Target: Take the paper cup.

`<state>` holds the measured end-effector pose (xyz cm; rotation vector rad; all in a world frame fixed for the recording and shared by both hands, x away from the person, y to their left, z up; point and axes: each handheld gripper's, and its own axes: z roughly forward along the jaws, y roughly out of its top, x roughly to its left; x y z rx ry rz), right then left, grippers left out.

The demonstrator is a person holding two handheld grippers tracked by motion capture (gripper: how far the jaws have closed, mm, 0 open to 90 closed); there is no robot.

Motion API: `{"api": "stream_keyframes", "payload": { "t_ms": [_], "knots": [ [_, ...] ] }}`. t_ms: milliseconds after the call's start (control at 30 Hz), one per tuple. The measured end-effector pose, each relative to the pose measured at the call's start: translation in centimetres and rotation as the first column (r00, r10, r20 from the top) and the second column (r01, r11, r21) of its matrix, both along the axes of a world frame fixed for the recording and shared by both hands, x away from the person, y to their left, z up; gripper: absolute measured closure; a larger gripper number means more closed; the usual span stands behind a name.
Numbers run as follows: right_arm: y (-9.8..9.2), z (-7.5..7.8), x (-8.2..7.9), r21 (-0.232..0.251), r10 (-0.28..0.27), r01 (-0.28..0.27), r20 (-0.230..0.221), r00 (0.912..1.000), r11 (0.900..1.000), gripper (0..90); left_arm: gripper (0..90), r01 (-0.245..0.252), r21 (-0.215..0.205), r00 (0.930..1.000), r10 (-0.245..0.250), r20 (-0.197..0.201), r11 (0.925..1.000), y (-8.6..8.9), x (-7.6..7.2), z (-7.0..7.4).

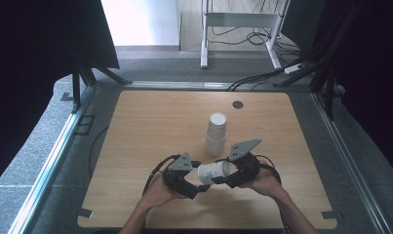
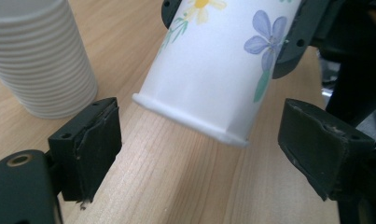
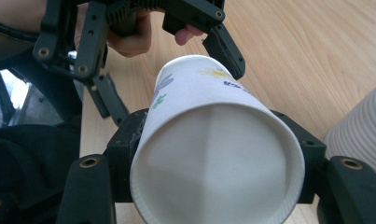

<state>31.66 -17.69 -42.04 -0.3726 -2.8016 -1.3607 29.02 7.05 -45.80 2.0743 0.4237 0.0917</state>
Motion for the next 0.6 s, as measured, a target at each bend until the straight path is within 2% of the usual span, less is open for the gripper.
{"api": "stream_keyframes", "payload": {
  "t_ms": [33,67,267,467,600],
  "knots": [
    [-0.3,0.0,0.0,0.023,0.012,-0.012,0.000,0.9999,1.000,37.2,14.0,0.004,-0.005,1.0000,-0.004,0.002,1.0000,0.1,0.0,0.0],
    [-0.3,0.0,0.0,0.023,0.012,-0.012,0.000,0.9999,1.000,37.2,14.0,0.005,-0.009,1.0000,-0.005,0.001,0.9999,0.2,0.0,0.1],
    [-1.1,-0.1,0.2,0.099,0.063,-0.062,-0.005,0.9980,0.993,37.3,14.3,0.039,-0.027,0.9992,-0.039,0.004,0.9989,0.2,-0.1,0.0],
    [-1.5,-0.3,0.3,0.129,0.107,-0.106,0.002,0.9943,0.986,37.4,16.5,0.070,-0.032,0.9974,-0.069,0.017,0.9970,-0.2,-0.3,-0.3],
    [-1.5,-0.6,0.3,0.139,0.135,-0.133,-0.011,0.9907,0.981,37.4,20.9,0.086,-0.040,0.9961,-0.085,0.026,0.9955,-0.4,-0.4,-0.4]
  ]
}}
